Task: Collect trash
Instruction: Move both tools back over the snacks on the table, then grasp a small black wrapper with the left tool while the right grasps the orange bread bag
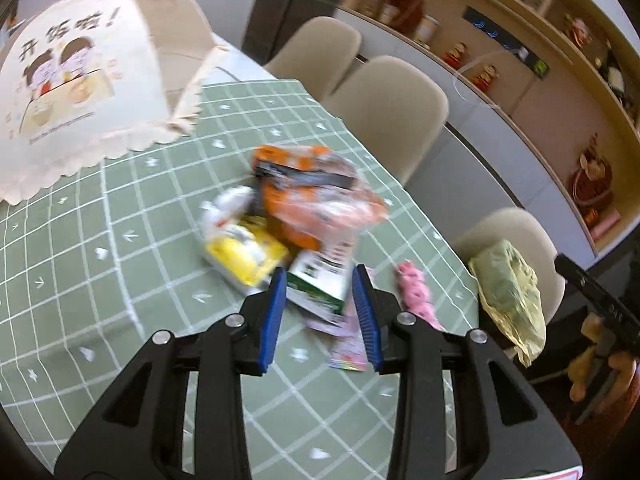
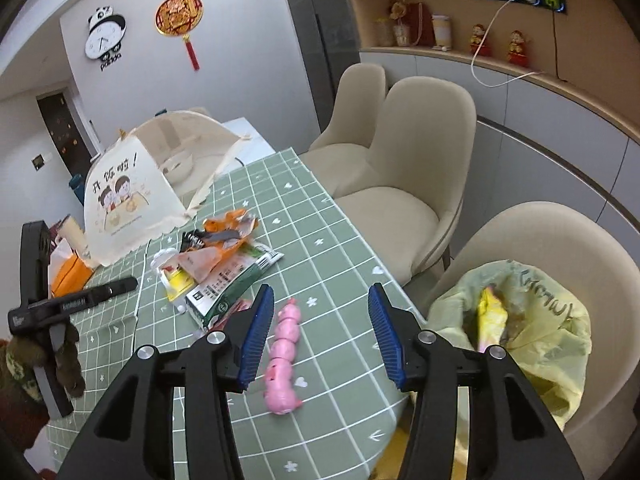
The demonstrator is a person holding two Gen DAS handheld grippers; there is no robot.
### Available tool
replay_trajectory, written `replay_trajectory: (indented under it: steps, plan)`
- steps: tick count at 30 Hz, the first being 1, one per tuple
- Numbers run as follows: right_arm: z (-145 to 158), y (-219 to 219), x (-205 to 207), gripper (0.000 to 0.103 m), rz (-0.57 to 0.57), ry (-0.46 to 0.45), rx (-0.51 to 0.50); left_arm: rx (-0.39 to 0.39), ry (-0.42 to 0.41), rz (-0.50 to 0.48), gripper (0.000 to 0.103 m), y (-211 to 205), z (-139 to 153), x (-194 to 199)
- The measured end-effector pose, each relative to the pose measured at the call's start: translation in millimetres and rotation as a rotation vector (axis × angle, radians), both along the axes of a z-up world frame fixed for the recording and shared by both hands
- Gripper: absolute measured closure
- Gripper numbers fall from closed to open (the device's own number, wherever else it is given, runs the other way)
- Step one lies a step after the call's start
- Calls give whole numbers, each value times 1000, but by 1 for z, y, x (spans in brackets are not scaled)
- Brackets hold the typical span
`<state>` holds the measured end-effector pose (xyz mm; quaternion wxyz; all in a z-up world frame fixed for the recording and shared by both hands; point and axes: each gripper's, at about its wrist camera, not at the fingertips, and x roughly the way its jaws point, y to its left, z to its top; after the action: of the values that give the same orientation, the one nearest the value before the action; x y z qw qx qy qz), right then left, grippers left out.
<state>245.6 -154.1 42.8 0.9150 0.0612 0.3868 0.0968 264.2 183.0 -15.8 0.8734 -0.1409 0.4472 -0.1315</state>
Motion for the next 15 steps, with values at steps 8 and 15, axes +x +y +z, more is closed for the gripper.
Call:
replay_trajectory:
  steps: [8,15]
  plan:
    - [-32,27,6,56,-26,70,-90,-35,-63,-67,70,31,-12,34]
    - [-48,54,20,56,-23,97,-175,1,-87,-201,64,28,-10,92]
